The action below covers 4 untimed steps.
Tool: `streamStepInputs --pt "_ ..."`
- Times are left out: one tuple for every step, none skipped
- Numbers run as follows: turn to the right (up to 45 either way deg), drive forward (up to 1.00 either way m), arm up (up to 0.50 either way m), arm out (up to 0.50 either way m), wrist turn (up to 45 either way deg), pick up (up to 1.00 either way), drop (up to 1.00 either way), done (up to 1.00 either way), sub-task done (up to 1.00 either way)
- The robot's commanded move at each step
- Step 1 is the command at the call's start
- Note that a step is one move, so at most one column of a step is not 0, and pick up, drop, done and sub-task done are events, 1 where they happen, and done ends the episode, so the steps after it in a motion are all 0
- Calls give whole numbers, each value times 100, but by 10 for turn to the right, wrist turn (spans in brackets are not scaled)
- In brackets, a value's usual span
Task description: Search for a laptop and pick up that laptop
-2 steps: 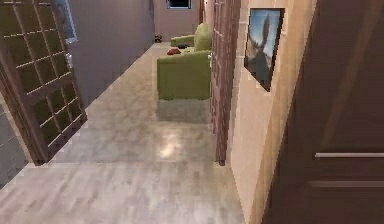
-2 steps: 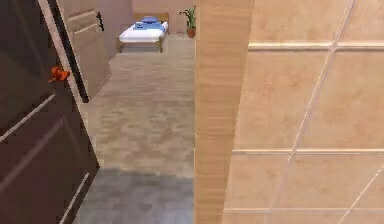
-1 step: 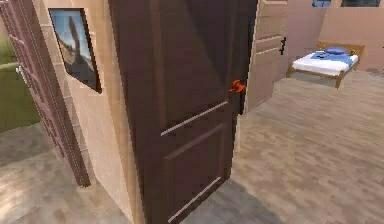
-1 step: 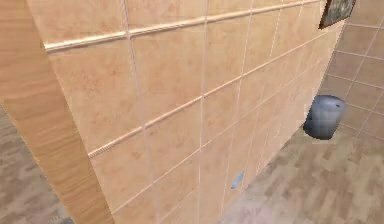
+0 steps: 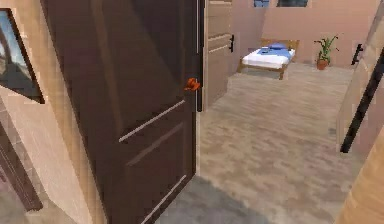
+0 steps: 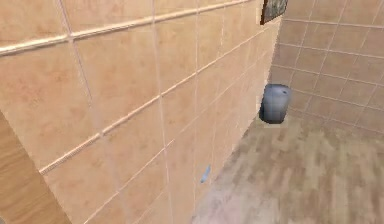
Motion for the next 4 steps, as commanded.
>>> streamStepInputs --pt "0 85 0 0 0 0 0 0 0" --pt "450 0 0 0 0 0 0 0 0" --pt "450 0 0 0 0 0 0 0 0" --pt "120 0 0 0 0 0 0 0 0"
